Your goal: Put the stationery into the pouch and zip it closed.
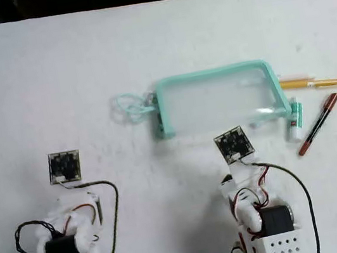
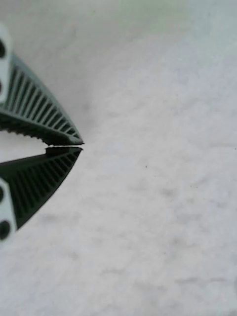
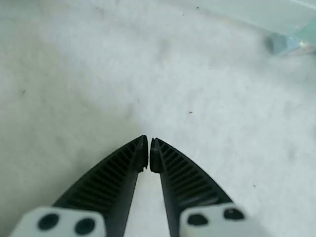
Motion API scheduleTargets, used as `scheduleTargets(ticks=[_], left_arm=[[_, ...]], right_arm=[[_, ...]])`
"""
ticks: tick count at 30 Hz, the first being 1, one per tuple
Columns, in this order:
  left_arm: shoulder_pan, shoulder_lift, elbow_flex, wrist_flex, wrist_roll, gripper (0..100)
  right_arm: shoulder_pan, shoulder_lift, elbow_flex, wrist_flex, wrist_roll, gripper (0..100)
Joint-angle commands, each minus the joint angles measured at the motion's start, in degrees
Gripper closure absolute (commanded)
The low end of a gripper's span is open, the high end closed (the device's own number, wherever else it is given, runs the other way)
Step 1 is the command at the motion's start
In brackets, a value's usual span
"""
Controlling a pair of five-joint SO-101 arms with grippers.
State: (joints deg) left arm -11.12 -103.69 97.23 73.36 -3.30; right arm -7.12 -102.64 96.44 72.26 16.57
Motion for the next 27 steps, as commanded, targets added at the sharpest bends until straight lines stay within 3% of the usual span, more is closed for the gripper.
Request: scheduleTargets(ticks=[1, 6, 13, 16, 22, 27], left_arm=[[-0.4, -0.7, -0.3, 0.2, 0.3, 98], [0.1, -0.7, -0.6, -1.9, -0.1, 98], [0.5, -0.7, -5.8, -19.6, -0.2, 98], [1.1, -0.7, -10.7, -20.2, -3.3, 98], [7.3, -0.7, -18.6, -18.9, -3.8, 98], [8.1, -0.7, -22.9, -19.3, -3.9, 98]], right_arm=[[0.4, -0.4, 0.4, 0.3, -0.1, 97.8], [0.4, -0.4, 0.4, 0.3, -0.1, 97.8], [0.4, -0.4, 0.4, 0.3, -0.1, 97.8], [0.4, -0.4, 0.4, 0.3, -0.1, 97.8], [0.4, -0.4, 0.4, 0.3, -0.1, 97.8], [0.4, -0.4, 0.4, 0.3, -0.1, 97.8]])
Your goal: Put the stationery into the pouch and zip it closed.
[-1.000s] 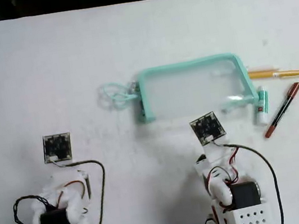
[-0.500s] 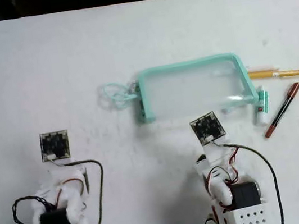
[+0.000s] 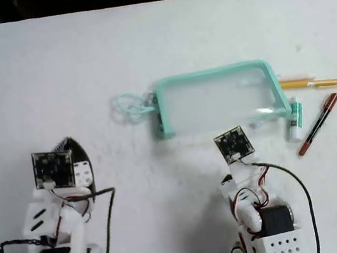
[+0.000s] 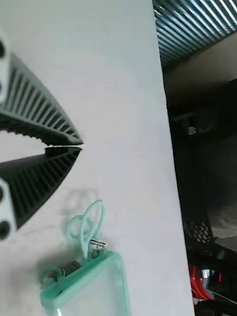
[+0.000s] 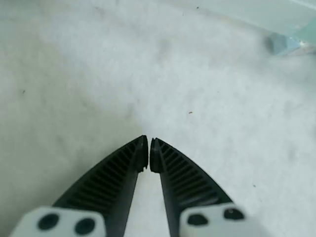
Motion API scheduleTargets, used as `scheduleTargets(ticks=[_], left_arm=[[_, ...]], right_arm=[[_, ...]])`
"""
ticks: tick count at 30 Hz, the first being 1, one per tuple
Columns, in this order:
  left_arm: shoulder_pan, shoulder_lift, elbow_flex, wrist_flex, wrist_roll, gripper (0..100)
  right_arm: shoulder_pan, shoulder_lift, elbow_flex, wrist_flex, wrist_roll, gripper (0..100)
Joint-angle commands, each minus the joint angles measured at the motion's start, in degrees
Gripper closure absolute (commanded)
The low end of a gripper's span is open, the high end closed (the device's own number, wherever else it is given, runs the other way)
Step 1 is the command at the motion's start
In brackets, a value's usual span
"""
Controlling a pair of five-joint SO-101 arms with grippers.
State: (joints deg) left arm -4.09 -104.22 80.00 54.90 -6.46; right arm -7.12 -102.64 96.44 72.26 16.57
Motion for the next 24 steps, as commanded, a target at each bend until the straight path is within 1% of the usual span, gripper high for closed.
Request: scheduleTargets(ticks=[1, 7, 11, 14, 17, 19, 24], left_arm=[[1.0, -0.1, -6.2, -1.8, -0.7, 98], [1.2, -0.1, -6.3, -12.2, -0.7, 98], [1.5, -0.1, -2.4, -12.8, -0.7, 98], [1.5, -0.1, 2.2, -15.1, -0.8, 98], [1.5, 0.0, 5.3, -16.9, -5.0, 98], [1.5, 0.0, 5.5, -16.8, -6.2, 98], [1.5, 0.0, 5.4, -16.7, -6.2, 98]], right_arm=[[0.4, -0.4, 0.4, 0.3, -0.1, 97.8], [0.4, -0.4, 0.4, 0.3, -0.1, 97.8], [0.4, -0.4, 0.4, 0.3, -0.1, 97.8], [0.4, -0.4, 0.4, 0.3, -0.1, 97.8], [0.4, -0.4, 0.4, 0.3, -0.1, 97.8], [0.4, -0.4, 0.4, 0.3, -0.1, 97.8], [0.4, -0.4, 0.4, 0.3, -0.1, 97.8]])
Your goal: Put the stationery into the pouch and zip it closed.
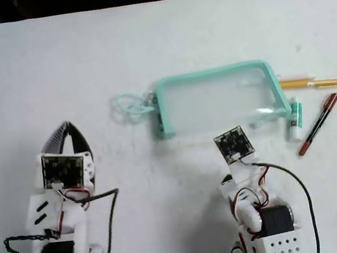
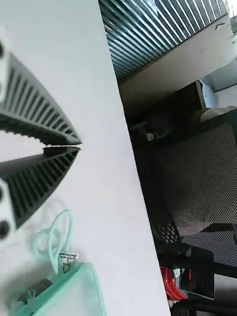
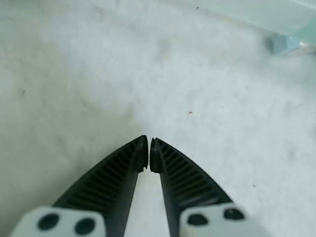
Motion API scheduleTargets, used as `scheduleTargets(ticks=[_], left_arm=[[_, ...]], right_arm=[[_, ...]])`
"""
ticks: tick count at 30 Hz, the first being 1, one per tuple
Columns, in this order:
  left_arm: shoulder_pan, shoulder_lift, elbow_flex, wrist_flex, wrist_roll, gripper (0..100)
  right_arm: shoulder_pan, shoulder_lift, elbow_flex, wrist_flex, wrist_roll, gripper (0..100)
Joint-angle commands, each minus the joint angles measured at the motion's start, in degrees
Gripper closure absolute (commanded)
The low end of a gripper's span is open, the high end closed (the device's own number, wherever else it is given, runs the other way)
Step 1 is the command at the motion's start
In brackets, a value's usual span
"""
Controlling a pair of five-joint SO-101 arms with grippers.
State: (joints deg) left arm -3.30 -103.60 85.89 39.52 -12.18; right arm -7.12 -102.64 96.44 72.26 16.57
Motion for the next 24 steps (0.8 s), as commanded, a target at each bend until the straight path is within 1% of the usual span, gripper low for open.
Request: scheduleTargets(ticks=[1, 3, 6, 7, 12, 14, 16, 19, 22, 24], left_arm=[[0.7, -0.7, -0.6, -1.3, -0.4, 97], [0.7, -0.6, -1.1, -1.1, -0.5, 94], [0.7, -0.6, -4.0, 2.9, -0.5, 87], [0.7, -0.6, -5.1, 4.4, -0.5, 86], [0.7, -0.2, -6.2, 5.5, -0.5, 86], [1.7, 2.3, -7.4, 4.7, -0.5, 86], [3.6, 7.9, -9.8, 3.4, -0.6, 86], [5.9, 20.7, -15.6, 3.1, -0.5, 86], [5.8, 32.7, -20.2, 3.1, -0.4, 86], [5.8, 37.8, -21.6, 2.7, -0.4, 86]], right_arm=[[0.4, -0.4, 0.4, 0.3, -0.1, 97.8], [0.4, -0.4, 0.4, 0.3, -0.1, 97.8], [0.4, -0.4, 0.4, 0.3, -0.1, 97.8], [0.4, -0.4, 0.4, 0.3, -0.1, 97.8], [0.4, -0.4, 0.4, 0.3, -0.1, 97.8], [0.4, -0.4, 0.4, 0.3, -0.1, 97.8], [0.4, -0.4, 0.4, 0.3, -0.1, 97.8], [0.4, -0.4, 0.4, 0.3, -0.1, 97.8], [0.3, -0.4, 0.4, 0.3, -0.1, 97.8], [0.3, -0.4, 0.4, 0.3, -0.1, 97.8]])
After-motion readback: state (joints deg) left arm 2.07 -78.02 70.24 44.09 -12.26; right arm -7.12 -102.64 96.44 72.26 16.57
